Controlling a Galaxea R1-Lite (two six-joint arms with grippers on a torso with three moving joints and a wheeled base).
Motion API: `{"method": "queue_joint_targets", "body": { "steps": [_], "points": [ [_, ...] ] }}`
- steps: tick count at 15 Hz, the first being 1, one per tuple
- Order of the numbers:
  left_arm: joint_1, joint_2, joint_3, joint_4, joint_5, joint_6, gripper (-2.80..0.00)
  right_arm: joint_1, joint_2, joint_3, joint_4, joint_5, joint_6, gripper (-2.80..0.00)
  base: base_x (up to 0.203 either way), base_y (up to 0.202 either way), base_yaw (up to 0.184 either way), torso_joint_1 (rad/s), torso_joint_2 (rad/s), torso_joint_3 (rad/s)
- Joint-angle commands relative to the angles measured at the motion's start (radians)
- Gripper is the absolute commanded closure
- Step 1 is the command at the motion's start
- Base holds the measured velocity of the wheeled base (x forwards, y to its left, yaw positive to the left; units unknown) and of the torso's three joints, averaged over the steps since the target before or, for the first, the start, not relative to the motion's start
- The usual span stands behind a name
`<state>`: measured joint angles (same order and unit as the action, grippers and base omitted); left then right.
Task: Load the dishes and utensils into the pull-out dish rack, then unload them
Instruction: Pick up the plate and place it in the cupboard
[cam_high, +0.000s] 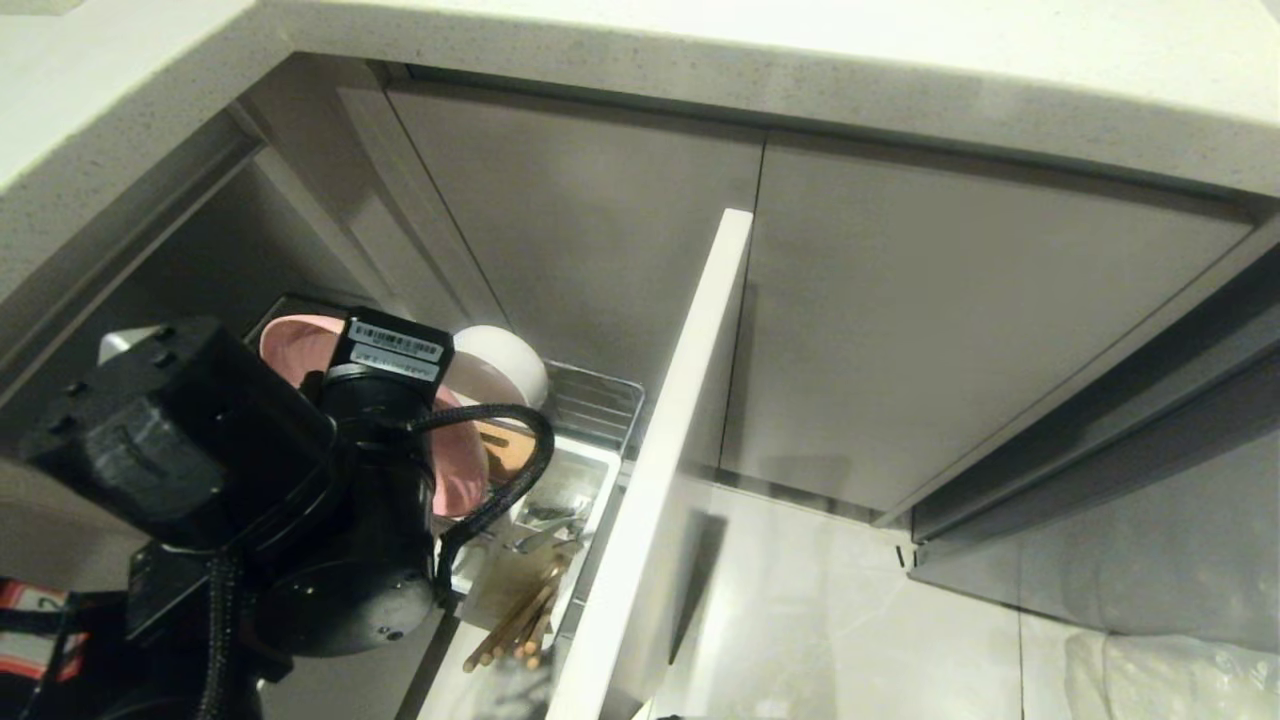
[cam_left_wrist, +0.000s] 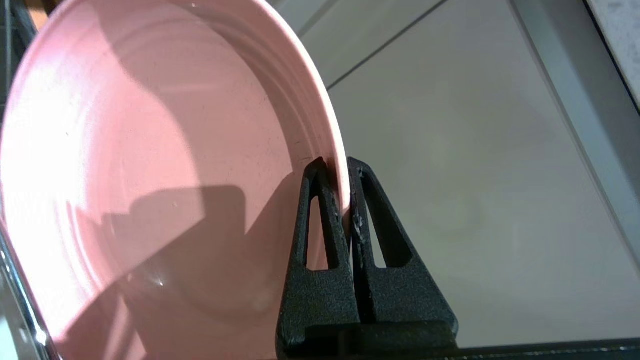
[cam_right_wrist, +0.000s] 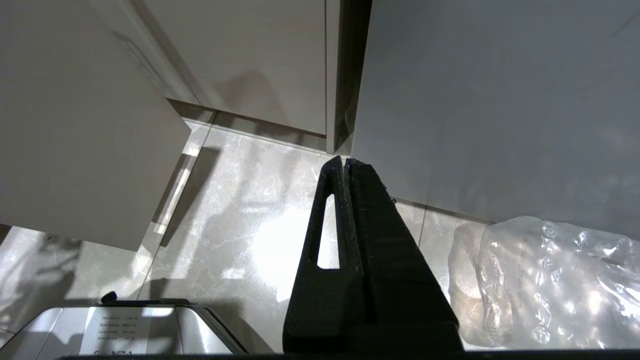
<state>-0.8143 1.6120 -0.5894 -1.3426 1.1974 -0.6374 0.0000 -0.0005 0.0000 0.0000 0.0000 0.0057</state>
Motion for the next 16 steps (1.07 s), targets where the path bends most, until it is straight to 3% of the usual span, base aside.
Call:
{"method": "queue_joint_targets", "body": {
  "steps": [1, 6, 9, 16],
  "points": [
    [0.001, 0.019, 0.0, -0.004, 0.008, -0.004, 0.0, 0.0, 0.0, 0.0, 0.0, 0.0, 0.0, 0.0, 0.0, 0.0, 0.0, 0.0, 0.0, 0.0],
    [0.0, 0.003, 0.001, -0.01, 0.014, -0.008, 0.0, 0.0, 0.0, 0.0, 0.0, 0.0, 0.0, 0.0, 0.0, 0.0, 0.0, 0.0, 0.0, 0.0],
    [0.015, -0.01, 0.002, -0.004, 0.013, -0.062, 0.0, 0.0, 0.0, 0.0, 0.0, 0.0, 0.0, 0.0, 0.0, 0.0, 0.0, 0.0, 0.0, 0.0],
    [0.026, -0.037, 0.0, 0.049, 0.019, -0.059, 0.0, 0.0, 0.0, 0.0, 0.0, 0.0, 0.0, 0.0, 0.0, 0.0, 0.0, 0.0, 0.0, 0.0]
  ]
}}
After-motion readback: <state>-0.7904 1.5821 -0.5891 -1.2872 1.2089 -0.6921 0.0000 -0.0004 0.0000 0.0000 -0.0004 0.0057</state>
